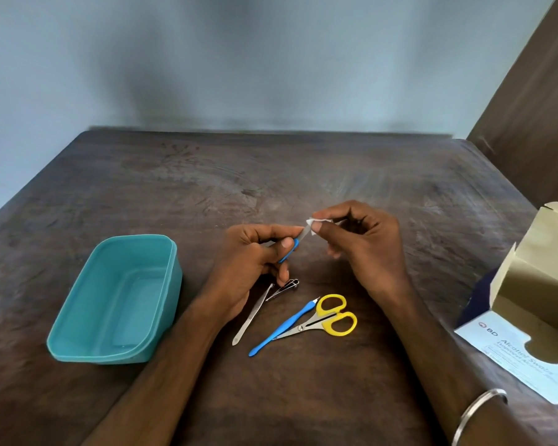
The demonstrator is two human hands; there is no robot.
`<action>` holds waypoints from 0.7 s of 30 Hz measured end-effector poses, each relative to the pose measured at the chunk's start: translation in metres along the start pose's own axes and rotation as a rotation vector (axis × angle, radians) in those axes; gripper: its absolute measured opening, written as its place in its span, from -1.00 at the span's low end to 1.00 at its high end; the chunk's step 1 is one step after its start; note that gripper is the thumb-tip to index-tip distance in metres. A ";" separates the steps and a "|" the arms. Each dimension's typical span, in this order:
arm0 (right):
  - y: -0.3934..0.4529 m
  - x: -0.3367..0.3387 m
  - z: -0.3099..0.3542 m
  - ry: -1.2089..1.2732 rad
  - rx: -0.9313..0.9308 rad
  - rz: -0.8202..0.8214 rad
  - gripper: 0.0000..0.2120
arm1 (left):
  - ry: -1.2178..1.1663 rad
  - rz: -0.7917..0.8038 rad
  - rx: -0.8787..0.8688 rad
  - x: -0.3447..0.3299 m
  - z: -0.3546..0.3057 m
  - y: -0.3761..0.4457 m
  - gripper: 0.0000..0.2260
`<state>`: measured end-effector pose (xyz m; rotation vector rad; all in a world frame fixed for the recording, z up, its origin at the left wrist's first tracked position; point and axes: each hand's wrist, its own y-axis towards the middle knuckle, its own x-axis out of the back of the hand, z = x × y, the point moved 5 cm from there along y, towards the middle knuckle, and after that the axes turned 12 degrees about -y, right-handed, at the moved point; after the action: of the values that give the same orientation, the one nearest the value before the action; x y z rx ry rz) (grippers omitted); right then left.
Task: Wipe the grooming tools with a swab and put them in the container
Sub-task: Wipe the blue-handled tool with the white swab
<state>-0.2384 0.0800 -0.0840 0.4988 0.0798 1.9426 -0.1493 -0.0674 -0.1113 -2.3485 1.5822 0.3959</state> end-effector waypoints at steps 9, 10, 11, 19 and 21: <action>0.002 0.005 -0.003 0.015 -0.014 -0.060 -0.93 | 0.245 0.023 -0.070 -0.001 -0.004 -0.003 -0.71; 0.002 0.005 -0.003 0.013 -0.013 -0.060 -0.92 | 0.294 0.006 -0.105 -0.001 -0.005 -0.003 -0.70; 0.002 0.005 -0.003 0.017 -0.010 -0.057 -0.92 | 0.308 -0.014 -0.134 0.000 -0.005 -0.002 -0.71; 0.001 0.003 0.004 0.097 0.053 -0.057 -0.93 | 0.183 -0.029 -0.179 0.000 -0.007 -0.001 -0.82; 0.000 0.002 0.004 0.087 0.047 -0.038 -0.92 | 0.133 -0.028 -0.152 -0.001 -0.006 -0.001 -0.85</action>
<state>-0.2381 0.0812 -0.0795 0.4409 0.1902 1.9280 -0.1484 -0.0689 -0.1057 -2.5569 1.6283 0.3730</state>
